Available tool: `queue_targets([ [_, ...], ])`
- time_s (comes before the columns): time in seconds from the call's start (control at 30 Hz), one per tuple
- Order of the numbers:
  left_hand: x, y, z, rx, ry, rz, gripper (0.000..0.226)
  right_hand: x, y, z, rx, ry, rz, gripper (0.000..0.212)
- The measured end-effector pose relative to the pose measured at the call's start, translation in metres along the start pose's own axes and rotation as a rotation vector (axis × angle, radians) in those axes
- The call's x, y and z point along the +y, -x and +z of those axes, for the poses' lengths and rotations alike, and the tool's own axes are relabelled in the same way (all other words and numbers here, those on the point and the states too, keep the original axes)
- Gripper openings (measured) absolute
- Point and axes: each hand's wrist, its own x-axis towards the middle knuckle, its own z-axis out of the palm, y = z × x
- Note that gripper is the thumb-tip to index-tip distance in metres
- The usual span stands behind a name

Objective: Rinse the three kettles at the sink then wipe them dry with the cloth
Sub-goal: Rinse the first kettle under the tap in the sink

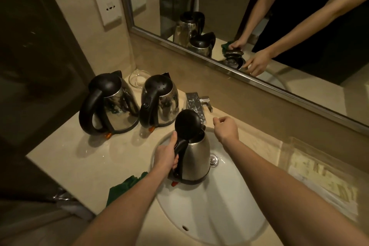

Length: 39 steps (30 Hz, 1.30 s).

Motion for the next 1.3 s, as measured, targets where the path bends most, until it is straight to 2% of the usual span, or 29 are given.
queue_targets([
  [0.47, 0.015, -0.031, -0.001, -0.071, -0.068, 0.026, 0.066, -0.015, -0.053, 0.023, 0.01, 0.109, 0.011, 0.028],
  [1.03, 0.017, -0.026, -0.001, -0.074, -0.093, 0.055, 0.067, -0.014, -0.059, 0.007, 0.005, 0.11, 0.06, 0.029],
  [1.3, 0.023, -0.023, 0.006, -0.071, -0.11, 0.076, 0.067, -0.017, -0.056, 0.001, -0.016, 0.109, 0.065, 0.037],
])
